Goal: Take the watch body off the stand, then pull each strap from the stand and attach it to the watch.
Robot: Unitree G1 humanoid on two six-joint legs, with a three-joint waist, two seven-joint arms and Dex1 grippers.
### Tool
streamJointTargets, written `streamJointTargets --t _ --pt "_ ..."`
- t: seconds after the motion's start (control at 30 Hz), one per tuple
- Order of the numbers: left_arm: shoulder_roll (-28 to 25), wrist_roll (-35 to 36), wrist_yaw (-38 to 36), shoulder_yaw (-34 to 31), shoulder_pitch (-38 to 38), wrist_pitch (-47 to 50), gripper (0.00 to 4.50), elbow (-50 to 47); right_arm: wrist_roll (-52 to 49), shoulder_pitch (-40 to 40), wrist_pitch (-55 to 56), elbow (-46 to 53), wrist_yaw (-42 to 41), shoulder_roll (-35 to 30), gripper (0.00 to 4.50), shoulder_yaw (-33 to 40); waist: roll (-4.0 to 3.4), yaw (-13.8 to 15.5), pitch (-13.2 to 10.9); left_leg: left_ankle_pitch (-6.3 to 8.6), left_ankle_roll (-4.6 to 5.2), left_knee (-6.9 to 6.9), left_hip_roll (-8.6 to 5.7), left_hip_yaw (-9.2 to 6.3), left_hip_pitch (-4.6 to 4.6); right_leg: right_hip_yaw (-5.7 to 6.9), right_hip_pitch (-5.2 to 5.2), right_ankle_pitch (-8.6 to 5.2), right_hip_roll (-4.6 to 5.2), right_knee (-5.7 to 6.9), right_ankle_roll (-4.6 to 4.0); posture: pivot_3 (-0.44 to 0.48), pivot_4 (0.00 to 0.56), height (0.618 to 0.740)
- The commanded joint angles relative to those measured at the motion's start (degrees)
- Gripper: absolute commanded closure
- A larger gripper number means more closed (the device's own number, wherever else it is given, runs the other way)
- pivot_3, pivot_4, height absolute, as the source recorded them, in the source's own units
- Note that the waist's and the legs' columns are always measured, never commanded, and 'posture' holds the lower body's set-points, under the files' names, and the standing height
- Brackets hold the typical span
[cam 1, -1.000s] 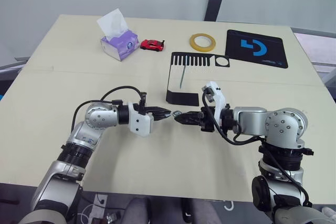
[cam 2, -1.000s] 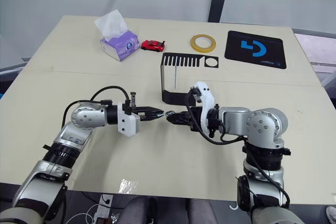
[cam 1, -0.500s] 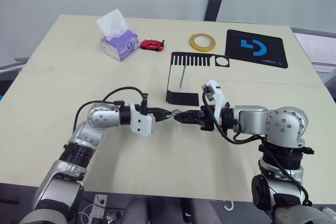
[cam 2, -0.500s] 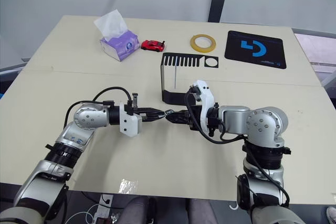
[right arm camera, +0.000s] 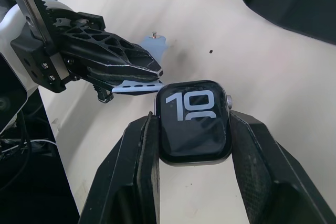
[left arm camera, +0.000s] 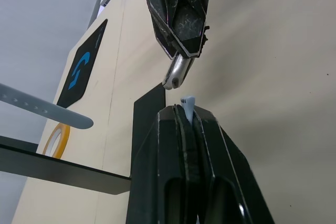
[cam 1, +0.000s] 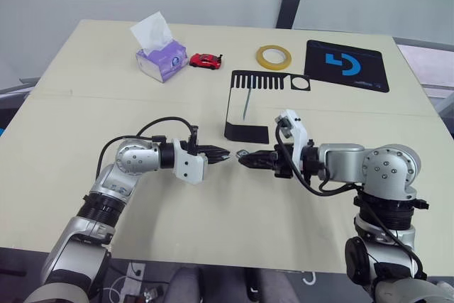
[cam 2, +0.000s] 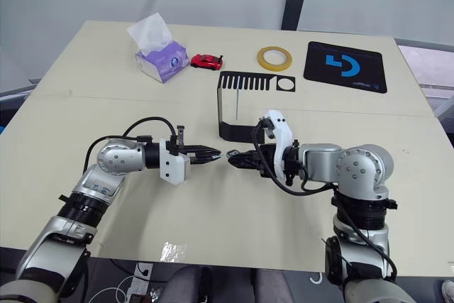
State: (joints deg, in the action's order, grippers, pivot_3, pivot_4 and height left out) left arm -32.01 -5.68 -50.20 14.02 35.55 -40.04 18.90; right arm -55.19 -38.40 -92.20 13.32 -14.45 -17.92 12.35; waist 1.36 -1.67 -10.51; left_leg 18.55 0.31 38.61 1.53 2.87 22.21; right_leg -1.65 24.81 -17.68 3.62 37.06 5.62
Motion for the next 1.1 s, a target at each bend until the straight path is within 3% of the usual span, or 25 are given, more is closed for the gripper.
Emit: streamJointTargets --t 0.03,1.1 --pt "0.6 1.2 0.7 -0.3 1.4 -0.1 4.50 -1.3 -0.9 0.1 -0.3 2.2 -0.4 0.2 2.96 0.4 0.00 0.0 0.0 0.00 0.00 0.00 0.00 0.00 0.00 0.00 0.00 0.00 0.00 0.00 0.00 0.000 0.150 0.738" --pt "0.8 0.5 1.2 0.2 -1.4 0.4 4.50 -4.6 -2.3 -0.1 -0.3 2.6 0.7 2.1 2.96 0.9 0.00 0.0 0.0 0.00 0.00 0.00 0.00 0.00 0.00 0.00 0.00 0.00 0.00 0.00 0.00 0.000 0.150 0.738"
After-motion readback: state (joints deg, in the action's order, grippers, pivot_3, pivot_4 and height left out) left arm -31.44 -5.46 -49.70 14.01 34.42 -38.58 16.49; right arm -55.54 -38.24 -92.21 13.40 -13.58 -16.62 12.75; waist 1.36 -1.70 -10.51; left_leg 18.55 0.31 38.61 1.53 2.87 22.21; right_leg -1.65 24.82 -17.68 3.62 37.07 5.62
